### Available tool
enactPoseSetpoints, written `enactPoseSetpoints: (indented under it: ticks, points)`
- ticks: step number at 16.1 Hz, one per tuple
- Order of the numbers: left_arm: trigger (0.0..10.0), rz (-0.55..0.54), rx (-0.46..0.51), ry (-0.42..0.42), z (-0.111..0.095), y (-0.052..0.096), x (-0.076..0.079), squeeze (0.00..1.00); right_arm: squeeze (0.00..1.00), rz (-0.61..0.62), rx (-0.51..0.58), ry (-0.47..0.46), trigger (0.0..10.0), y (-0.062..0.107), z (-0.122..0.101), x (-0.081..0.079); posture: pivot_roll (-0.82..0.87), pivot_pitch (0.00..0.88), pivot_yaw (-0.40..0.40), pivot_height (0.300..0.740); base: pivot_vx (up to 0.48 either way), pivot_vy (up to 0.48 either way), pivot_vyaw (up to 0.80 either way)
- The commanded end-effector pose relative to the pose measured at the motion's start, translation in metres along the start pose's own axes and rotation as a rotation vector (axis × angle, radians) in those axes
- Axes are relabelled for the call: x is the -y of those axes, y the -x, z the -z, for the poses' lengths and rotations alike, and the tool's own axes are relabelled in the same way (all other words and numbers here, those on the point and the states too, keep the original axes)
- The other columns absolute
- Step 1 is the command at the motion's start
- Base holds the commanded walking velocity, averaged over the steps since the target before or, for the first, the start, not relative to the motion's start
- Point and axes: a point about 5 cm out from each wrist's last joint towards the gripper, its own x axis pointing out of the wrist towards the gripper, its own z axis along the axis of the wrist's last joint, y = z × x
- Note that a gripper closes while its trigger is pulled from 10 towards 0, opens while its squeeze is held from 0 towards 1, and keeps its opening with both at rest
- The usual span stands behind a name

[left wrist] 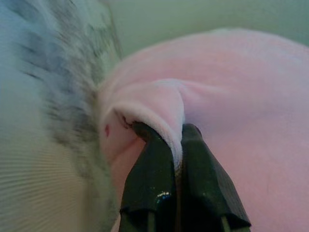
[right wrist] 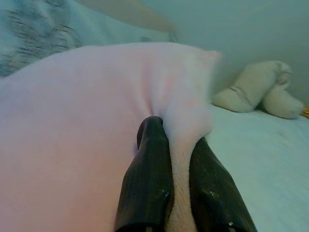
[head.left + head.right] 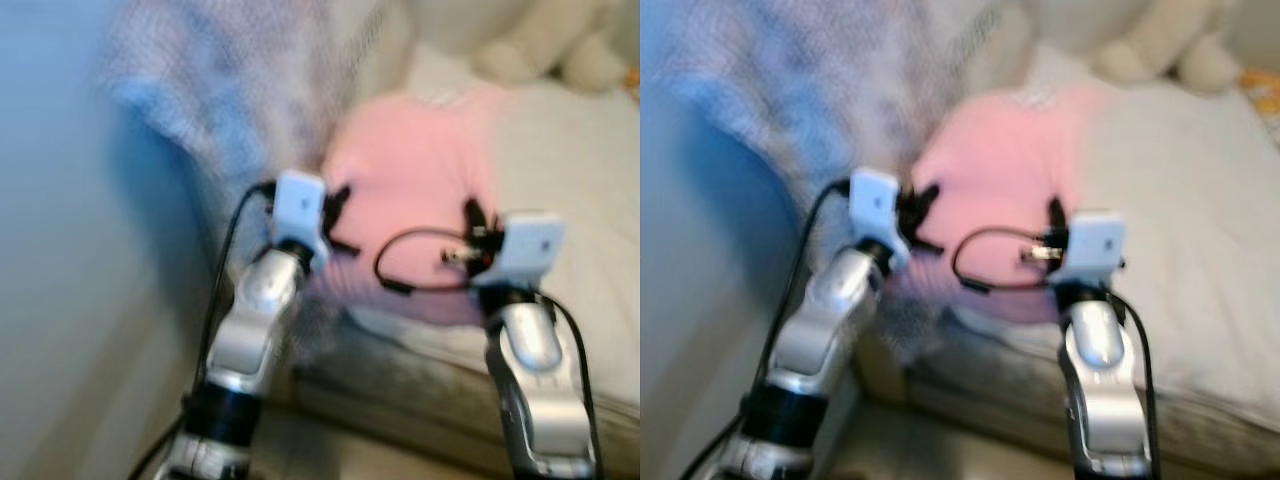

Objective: Clean up the room

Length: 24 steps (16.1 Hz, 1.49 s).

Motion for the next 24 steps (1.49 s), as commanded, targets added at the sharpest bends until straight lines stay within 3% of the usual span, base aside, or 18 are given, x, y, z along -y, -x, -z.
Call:
enactPoseSetpoints:
  ticks: [1, 6, 12, 18, 21, 23, 24]
  points:
    - [0.0, 0.020, 0.018, -0.011, -0.007, -0.006, 0.009, 0.00, 0.00, 0.048, 0.011, 0.013, 0.0, 0.001, -0.004, 0.014, -0.06, 0.000, -0.030, 0.740, 0.000, 0.000, 0.00]
    - [0.0, 0.042, 0.029, -0.027, -0.009, -0.003, 0.007, 0.00, 0.00, 0.060, -0.024, -0.029, 0.0, 0.007, 0.003, 0.013, -0.05, 0.000, -0.016, 0.740, 0.000, 0.000, 0.00]
    - [0.0, 0.071, 0.032, -0.075, -0.010, -0.008, 0.004, 0.00, 0.00, 0.072, -0.026, -0.033, 0.0, 0.004, 0.006, 0.012, -0.05, 0.000, -0.006, 0.740, 0.480, 0.000, 0.00]
    - [0.0, 0.027, 0.008, -0.022, -0.006, -0.012, -0.002, 0.00, 0.00, 0.086, -0.029, -0.022, 0.0, 0.004, 0.007, 0.016, -0.06, 0.000, 0.009, 0.740, 0.480, 0.000, 0.00]
    - [0.0, -0.001, 0.011, -0.028, -0.008, -0.018, -0.010, 0.00, 0.00, 0.085, -0.026, -0.017, 0.0, 0.001, 0.007, 0.018, -0.07, 0.000, 0.016, 0.740, 0.480, 0.000, 0.00]
    - [0.0, -0.038, 0.011, -0.033, -0.010, -0.025, -0.020, 0.00, 0.00, 0.061, -0.034, -0.025, 0.0, -0.011, 0.008, 0.019, -0.07, 0.000, 0.019, 0.740, 0.480, 0.000, 0.00]
    - [1.3, -0.051, -0.003, -0.034, -0.012, -0.035, -0.026, 0.00, 0.00, 0.030, -0.082, -0.049, 0.0, -0.021, 0.012, 0.017, -0.07, 0.000, 0.016, 0.740, 0.480, 0.000, 0.00]
